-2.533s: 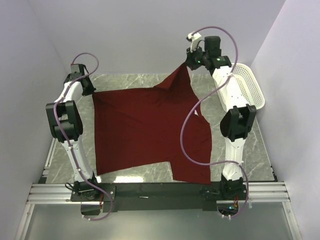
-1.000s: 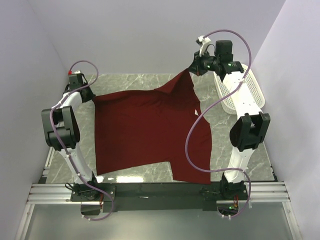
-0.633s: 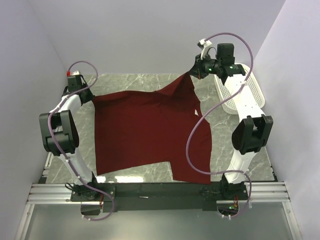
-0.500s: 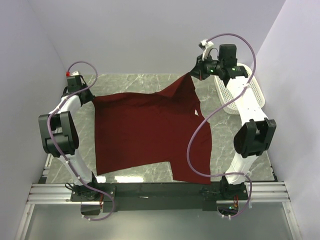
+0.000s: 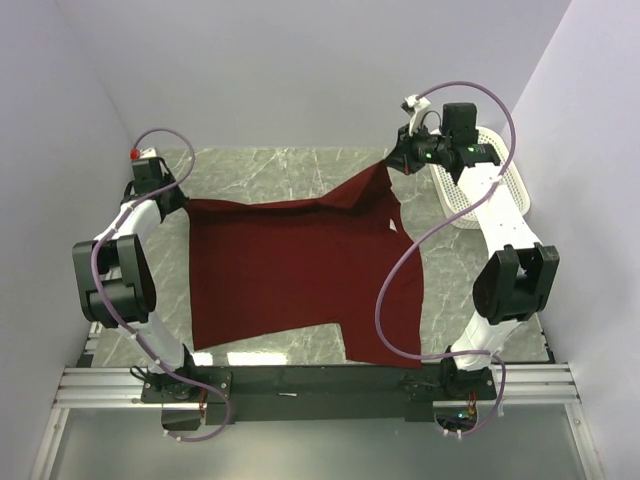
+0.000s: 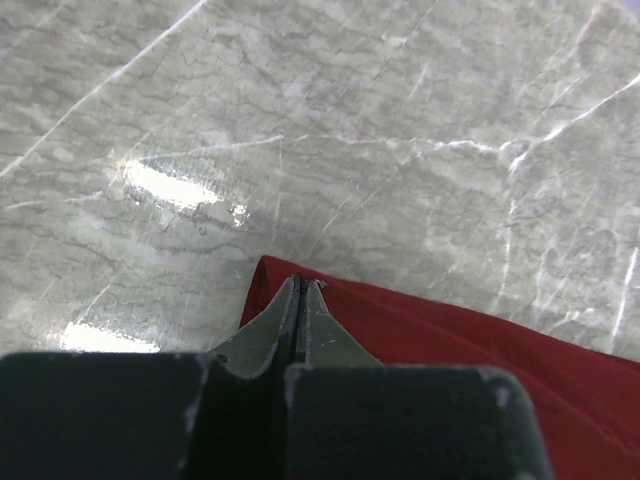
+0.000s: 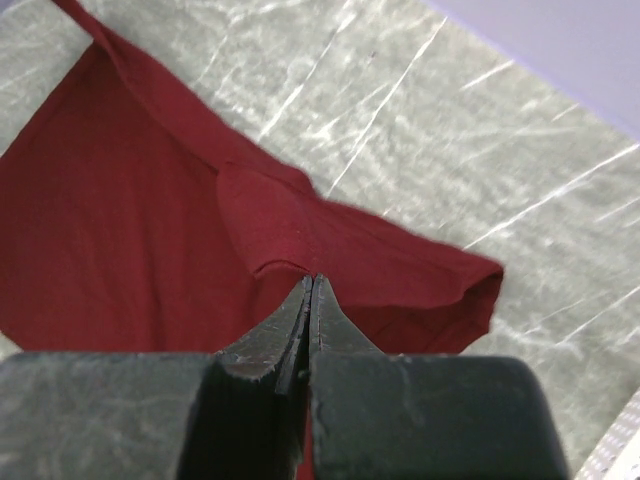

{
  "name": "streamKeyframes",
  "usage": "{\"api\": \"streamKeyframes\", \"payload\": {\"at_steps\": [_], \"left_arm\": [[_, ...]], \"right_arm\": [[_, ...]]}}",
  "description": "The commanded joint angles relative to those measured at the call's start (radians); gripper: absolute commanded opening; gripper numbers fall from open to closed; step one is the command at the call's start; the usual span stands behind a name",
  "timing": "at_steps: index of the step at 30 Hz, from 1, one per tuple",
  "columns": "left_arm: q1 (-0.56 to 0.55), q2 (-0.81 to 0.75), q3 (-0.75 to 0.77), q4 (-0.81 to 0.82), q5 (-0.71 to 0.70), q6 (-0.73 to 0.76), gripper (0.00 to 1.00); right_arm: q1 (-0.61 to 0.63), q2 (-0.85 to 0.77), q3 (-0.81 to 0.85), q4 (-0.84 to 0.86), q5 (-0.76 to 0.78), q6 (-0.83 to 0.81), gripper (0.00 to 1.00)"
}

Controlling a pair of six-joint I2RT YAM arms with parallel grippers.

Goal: Fold and stack the t-shirts
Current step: Fold the tshirt

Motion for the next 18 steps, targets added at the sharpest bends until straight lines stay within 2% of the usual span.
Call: {"api": "streamKeyframes", "payload": {"at_steps": [1,18], "left_arm": [[0.004,-0.049,0.003,0.034,-0.005,-0.001,0.00],[0.004,-0.044,-0.020,0.023,-0.002,-0.001,0.00]], "right_arm": [[-0.006,-0.063,-0.022,0.021,-0.045,-0.010,0.00],[0.008,-0.167,-0.116,0.009,-0.060,-0.032,0.00]]}}
